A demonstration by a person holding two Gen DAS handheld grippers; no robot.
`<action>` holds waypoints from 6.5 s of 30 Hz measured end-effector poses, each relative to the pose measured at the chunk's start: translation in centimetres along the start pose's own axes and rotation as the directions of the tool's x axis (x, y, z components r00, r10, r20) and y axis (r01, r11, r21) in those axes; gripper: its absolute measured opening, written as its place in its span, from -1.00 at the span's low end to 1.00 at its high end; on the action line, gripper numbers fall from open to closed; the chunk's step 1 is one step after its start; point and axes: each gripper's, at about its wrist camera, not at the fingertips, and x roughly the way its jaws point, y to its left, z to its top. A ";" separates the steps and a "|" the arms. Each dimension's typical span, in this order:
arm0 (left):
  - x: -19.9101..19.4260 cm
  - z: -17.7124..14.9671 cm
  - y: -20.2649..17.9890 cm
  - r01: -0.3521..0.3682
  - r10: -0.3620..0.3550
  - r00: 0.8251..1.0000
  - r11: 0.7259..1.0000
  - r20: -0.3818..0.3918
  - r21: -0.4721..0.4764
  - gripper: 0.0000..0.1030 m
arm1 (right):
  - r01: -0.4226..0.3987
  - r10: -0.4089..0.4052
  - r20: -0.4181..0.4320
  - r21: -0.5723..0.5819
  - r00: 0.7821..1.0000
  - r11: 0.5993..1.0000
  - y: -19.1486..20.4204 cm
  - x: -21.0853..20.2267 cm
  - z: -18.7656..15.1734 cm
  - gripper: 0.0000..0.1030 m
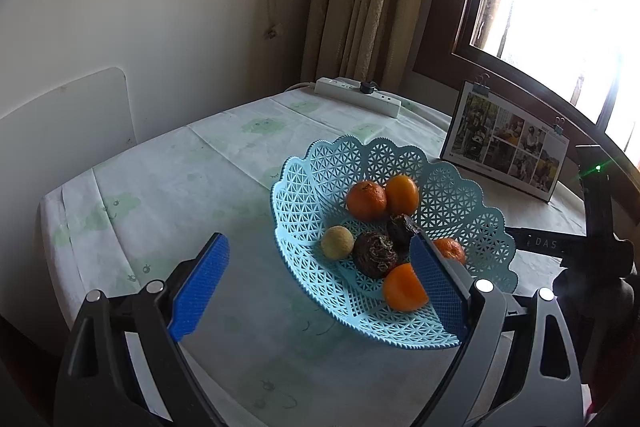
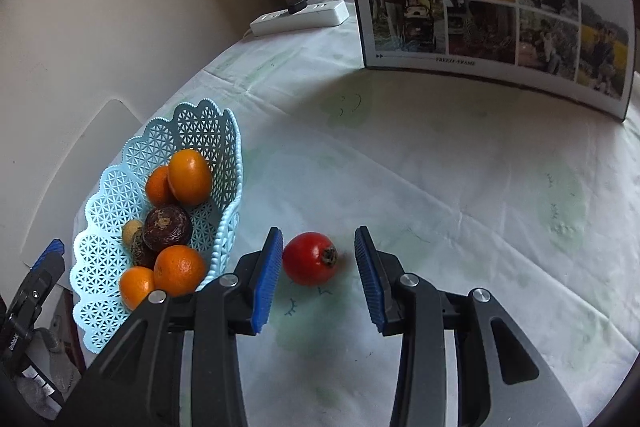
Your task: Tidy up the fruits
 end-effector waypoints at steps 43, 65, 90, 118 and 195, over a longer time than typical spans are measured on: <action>-2.3 -1.2 -5.5 0.112 -0.112 0.994 0.989 -0.002 0.095 0.80 | 0.112 -0.122 0.128 0.085 0.984 0.990 -3.0 -12.0 -3.3 -0.25; -4.2 -6.2 -20.3 0.344 -0.318 0.939 0.874 -0.130 0.344 0.85 | 0.387 -0.464 0.099 0.414 0.880 0.823 -19.5 -23.3 -17.1 -0.05; -6.9 -12.6 -27.5 0.541 -0.424 0.840 0.705 -0.338 0.459 0.85 | 0.411 -0.484 0.128 0.369 0.866 0.833 -19.3 -21.1 -16.9 -0.44; -8.7 -19.0 -31.2 0.740 -0.459 0.670 0.481 -0.584 0.471 -0.46 | 0.372 -0.457 0.132 0.407 0.879 0.834 -20.2 -21.4 -17.7 -0.44; -1.3 0.4 0.3 -0.074 0.068 0.996 0.990 0.052 0.123 0.50 | 0.045 -0.027 0.265 -0.062 0.964 0.997 8.2 -12.7 -3.9 -0.44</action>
